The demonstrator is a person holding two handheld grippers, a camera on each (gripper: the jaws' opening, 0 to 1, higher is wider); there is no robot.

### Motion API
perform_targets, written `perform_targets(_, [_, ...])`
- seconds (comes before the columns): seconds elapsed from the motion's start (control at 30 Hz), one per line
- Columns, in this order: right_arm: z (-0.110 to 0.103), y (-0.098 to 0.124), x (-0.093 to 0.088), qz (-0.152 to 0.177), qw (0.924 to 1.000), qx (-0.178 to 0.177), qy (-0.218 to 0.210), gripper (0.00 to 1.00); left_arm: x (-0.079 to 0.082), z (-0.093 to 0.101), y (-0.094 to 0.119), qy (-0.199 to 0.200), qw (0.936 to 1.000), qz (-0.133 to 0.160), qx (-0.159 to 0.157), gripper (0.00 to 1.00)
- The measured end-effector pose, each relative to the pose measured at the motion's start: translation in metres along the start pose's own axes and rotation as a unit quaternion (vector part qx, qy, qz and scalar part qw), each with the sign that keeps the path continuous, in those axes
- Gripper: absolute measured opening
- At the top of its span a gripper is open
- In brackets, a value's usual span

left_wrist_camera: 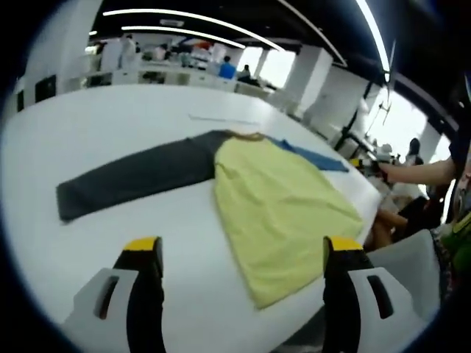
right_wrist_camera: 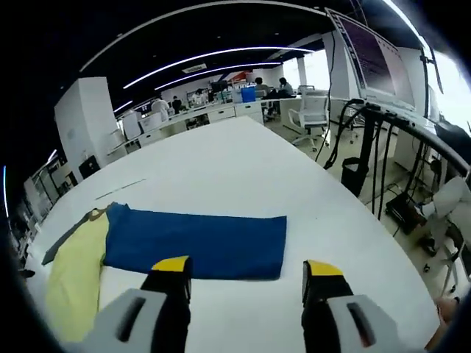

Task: Fold the garment on the visible template until the final outline fits inside the template.

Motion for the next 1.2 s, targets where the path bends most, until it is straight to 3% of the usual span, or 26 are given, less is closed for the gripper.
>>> perform_targets(0.17, [0.006, -0.002, -0.003, -0.011, 0.9998, -0.011, -0.012, 0.51, -0.010, -0.002, 0.005, 0.004, 0.9999, -0.010, 0.006, 0.87])
perform_targets(0.37, [0.009, -0.007, -0.008, -0.008, 0.9991, -0.016, -0.039, 0.42, -0.009, -0.009, 0.008, 0.022, 0.9995, -0.008, 0.019, 0.85])
perform_targets(0.53, [0.037, -0.028, -0.011, -0.016, 0.9986, -0.012, -0.049, 0.32, -0.006, -0.010, 0.009, 0.016, 0.9996, -0.008, 0.023, 0.84])
perform_targets(0.83, [0.061, -0.043, -0.014, -0.009, 0.9978, -0.023, -0.062, 0.19, -0.007, -0.010, 0.010, 0.018, 0.9995, -0.009, 0.026, 0.82])
perform_targets(0.97, [0.066, -0.044, -0.014, -0.002, 0.9971, -0.032, -0.069, 0.10, -0.010, -0.009, 0.011, 0.018, 0.9993, -0.013, 0.029, 0.81])
perform_targets(1.03, [0.066, -0.043, -0.014, -0.003, 0.9970, -0.035, -0.069, 0.01, -0.010, -0.009, 0.011, 0.020, 0.9993, -0.014, 0.029, 0.81])
perform_targets(1.2, [0.061, -0.038, -0.013, -0.005, 0.9971, -0.034, -0.068, 0.00, -0.011, -0.009, 0.009, 0.021, 0.9993, -0.013, 0.030, 0.80])
Point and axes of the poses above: the point that each gripper's makers call its tool centre point, and the gripper's own axes: y roughly backward along the fingers, z roughly to its right, x roughly out of its top, the point moved 7 cm from there along y, roughly backward along the fingers, and after that the axes turned 11 degrees about x, right-handed, at the moved point
